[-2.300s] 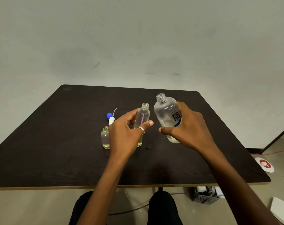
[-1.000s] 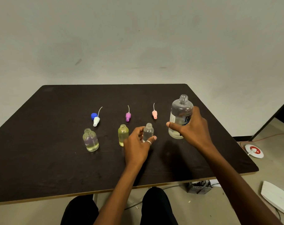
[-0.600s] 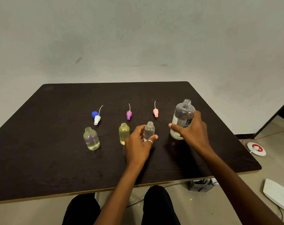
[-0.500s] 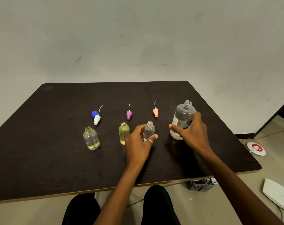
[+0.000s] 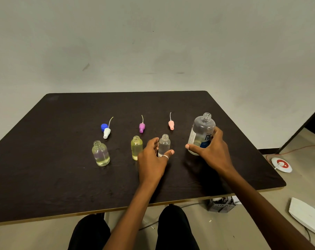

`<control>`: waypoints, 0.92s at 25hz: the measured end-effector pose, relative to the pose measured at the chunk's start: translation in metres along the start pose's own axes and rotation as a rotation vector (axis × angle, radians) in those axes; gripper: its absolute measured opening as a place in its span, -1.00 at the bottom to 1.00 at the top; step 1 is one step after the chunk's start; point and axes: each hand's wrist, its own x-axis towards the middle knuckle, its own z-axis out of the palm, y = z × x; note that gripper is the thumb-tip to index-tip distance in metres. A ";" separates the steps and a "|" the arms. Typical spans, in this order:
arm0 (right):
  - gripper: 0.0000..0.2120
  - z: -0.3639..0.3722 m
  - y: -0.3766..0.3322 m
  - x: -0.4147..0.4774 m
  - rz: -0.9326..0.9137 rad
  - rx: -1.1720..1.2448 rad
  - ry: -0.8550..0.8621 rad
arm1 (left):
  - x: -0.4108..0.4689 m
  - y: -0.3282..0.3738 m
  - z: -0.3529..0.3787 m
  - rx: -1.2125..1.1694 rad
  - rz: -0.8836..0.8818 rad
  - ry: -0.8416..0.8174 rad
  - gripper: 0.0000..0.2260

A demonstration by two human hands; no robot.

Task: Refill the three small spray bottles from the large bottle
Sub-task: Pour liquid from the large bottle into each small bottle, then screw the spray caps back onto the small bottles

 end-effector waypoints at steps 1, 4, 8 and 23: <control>0.07 -0.002 0.002 -0.003 0.019 0.020 -0.016 | -0.001 0.000 -0.001 0.004 -0.008 -0.002 -0.34; 0.14 -0.007 0.008 -0.011 0.097 0.071 -0.049 | -0.005 0.000 -0.004 0.047 -0.011 0.008 -0.31; 0.02 -0.013 0.007 -0.031 0.206 0.085 -0.040 | -0.019 0.003 -0.018 0.115 -0.012 0.018 -0.37; -0.94 0.011 -0.112 -0.100 -0.256 0.092 -0.260 | -0.036 -0.010 -0.158 0.082 0.010 0.419 -0.45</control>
